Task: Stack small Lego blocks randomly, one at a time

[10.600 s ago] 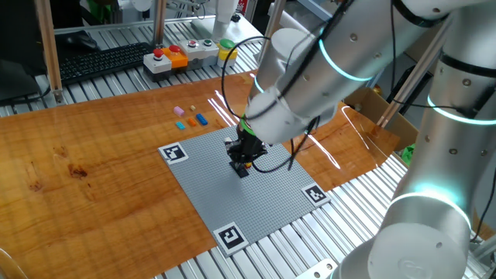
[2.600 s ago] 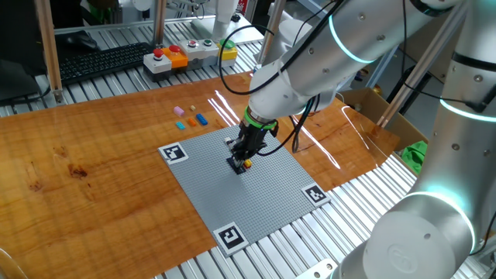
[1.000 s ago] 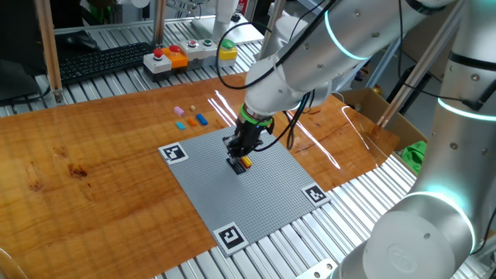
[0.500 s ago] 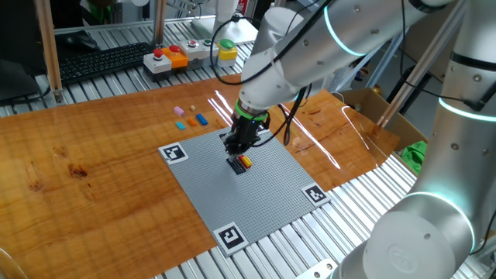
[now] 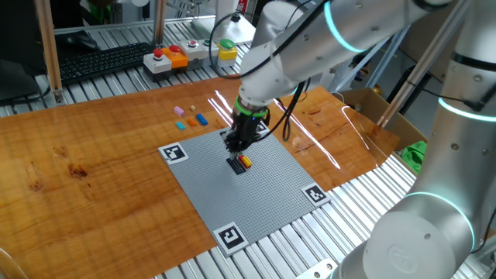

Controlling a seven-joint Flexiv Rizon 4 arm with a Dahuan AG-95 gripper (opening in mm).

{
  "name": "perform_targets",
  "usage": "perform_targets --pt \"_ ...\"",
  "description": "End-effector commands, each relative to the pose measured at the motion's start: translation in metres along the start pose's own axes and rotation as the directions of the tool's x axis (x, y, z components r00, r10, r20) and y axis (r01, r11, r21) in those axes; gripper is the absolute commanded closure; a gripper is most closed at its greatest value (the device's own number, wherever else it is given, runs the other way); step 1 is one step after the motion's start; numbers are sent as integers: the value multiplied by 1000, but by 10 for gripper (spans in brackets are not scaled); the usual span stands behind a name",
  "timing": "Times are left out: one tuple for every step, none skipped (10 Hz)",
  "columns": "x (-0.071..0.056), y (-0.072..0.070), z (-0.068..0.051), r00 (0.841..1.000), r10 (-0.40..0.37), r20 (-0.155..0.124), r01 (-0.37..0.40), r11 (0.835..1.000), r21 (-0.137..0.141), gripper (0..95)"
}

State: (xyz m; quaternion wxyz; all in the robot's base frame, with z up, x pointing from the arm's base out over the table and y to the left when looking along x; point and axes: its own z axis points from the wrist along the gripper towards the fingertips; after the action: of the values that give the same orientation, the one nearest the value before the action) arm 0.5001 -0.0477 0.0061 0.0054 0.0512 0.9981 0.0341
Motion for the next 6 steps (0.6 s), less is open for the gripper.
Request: perform_targets --pt "2 -2 3 999 3 35 -3 1000 -2 950" --pt "-1 2 -8 1000 13 15 -13 1000 -4 950" --pt "-2 4 -15 1000 18 -8 -18 1000 5 950" --pt "-1 4 -16 1000 18 -10 -17 1000 12 950" --pt "0 4 -17 1000 18 -15 -18 1000 12 950" --pt "1 4 -20 1000 23 -19 -23 1000 9 950"
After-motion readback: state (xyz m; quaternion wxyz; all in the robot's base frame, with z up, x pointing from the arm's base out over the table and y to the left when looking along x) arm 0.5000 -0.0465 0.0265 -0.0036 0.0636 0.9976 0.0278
